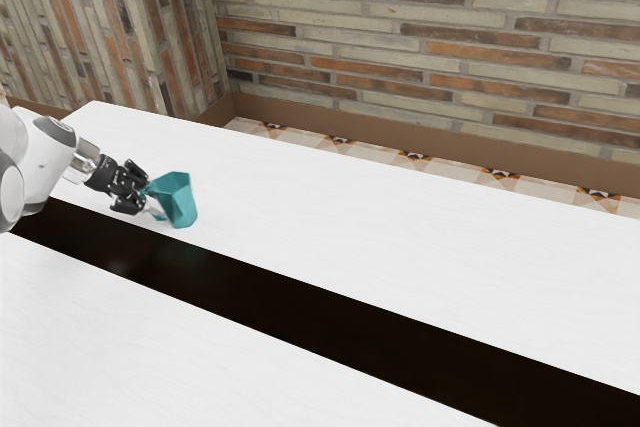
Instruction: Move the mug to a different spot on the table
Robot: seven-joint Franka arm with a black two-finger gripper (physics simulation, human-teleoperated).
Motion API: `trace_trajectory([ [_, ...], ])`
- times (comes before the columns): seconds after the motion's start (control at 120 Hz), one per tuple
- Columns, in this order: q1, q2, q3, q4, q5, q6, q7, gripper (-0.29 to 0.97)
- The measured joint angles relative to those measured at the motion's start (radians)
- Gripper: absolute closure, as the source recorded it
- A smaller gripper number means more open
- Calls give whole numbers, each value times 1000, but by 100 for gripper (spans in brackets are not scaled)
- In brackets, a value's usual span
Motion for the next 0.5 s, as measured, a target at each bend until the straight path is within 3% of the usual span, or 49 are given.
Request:
trace_trajectory([
  [0.5, 0, -5, 0, -2, -8, 0, 35, 60],
])
